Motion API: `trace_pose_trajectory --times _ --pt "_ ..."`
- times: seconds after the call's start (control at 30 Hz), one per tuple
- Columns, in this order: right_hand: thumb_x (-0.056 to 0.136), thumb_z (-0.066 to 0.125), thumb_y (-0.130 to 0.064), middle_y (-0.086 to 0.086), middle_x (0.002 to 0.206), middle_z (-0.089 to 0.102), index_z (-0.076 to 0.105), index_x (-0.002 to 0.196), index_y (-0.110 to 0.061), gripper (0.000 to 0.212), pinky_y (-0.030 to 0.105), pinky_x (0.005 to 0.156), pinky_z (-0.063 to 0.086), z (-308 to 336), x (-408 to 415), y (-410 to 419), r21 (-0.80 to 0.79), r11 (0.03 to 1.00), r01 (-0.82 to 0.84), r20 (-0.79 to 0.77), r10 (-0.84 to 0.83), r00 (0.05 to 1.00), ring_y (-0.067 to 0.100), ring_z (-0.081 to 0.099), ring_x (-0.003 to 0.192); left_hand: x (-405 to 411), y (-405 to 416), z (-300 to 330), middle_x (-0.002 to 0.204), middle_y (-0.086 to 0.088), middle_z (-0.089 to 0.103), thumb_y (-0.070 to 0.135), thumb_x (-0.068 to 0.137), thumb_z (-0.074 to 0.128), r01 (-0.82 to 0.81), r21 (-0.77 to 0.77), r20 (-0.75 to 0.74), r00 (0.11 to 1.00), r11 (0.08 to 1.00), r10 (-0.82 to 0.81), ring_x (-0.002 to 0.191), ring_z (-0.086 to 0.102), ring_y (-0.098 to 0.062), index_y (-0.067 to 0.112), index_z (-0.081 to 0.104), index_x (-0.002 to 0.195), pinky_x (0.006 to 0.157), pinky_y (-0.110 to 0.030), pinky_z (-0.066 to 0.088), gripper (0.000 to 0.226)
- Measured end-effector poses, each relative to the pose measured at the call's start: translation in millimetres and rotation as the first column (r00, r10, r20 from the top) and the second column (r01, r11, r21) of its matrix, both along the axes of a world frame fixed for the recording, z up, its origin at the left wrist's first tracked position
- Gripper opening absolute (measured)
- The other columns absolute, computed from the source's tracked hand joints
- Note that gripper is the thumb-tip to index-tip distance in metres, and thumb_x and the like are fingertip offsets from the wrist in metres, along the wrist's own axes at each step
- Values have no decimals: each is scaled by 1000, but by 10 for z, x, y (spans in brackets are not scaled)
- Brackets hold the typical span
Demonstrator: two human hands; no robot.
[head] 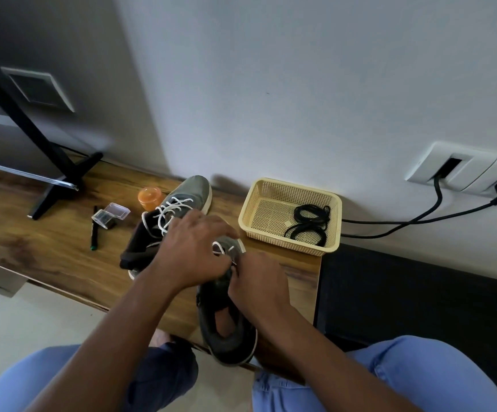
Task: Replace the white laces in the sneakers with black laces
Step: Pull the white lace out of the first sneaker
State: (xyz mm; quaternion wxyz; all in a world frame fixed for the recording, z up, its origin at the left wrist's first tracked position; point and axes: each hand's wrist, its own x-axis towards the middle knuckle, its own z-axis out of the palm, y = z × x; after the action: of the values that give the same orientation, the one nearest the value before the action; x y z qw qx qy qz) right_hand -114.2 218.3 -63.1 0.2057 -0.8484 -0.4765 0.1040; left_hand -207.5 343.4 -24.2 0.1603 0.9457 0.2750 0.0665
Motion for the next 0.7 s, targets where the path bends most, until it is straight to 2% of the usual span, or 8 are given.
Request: trace_pose_trajectory --times 0.07,0.1,0.17,0.27,0.37,0.47,0.57,0.7 --pt "96 56 -22 7 95 71 71 107 -19 19 33 62 35 14 6 1 -8 1000 -4 -4 4 1000 32 68 91 18 -32 -54 117 27 68 52 62 52 1 -31 -132 991 1000 -5 122 52 -11 46 74 108 102 -44 41 51" --pt "95 56 -22 8 96 71 72 106 -18 19 33 62 36 17 10 1 -14 1000 -5 -11 5 1000 32 68 92 16 -36 -72 108 27 70 51 63 52 -20 -31 -119 993 999 16 118 53 -10 45 74 100 100 -43 41 43" --pt "96 57 -23 9 97 72 72 103 -16 18 33 63 37 14 8 -1 -19 1000 0 -11 0 1000 34 68 93 26 -21 -80 80 20 68 50 69 52 -93 -10 -11 996 996 93 98 57 -13 35 70 76 93 -42 43 25" --pt "96 58 -25 7 98 72 73 106 -18 19 32 64 37 -6 8 2 -22 1000 1 17 0 1000 32 68 94 30 32 -106 53 9 52 52 78 55 -233 124 29 972 964 231 67 52 -17 19 57 56 81 -40 39 40" --pt "95 59 -26 5 97 71 73 110 -21 20 31 64 38 -23 9 10 -21 1000 -3 10 4 1000 31 68 94 -4 57 -133 63 9 57 54 78 68 -356 268 -78 918 895 388 78 58 -20 24 60 64 79 -40 30 34" --pt "94 60 -28 6 97 71 72 110 -21 21 32 64 39 -19 8 16 -26 1000 -8 -1 8 1000 31 67 94 -12 34 -166 87 9 65 46 74 79 -348 243 -107 918 905 382 102 56 -24 35 74 83 81 -40 29 16" --pt "96 58 -27 6 97 71 72 107 -19 19 32 63 37 -15 5 14 -31 999 -17 0 17 1000 31 67 92 49 -13 -194 102 10 69 46 76 76 -292 265 -136 932 919 336 106 55 -23 40 78 90 83 -41 31 15" --pt "99 57 -29 5 93 70 71 101 -19 18 31 61 35 -42 10 6 -15 999 -32 20 32 999 28 67 88 82 -49 -253 104 10 70 49 75 76 -303 275 -145 925 912 351 105 54 -22 38 77 90 86 -43 34 18"
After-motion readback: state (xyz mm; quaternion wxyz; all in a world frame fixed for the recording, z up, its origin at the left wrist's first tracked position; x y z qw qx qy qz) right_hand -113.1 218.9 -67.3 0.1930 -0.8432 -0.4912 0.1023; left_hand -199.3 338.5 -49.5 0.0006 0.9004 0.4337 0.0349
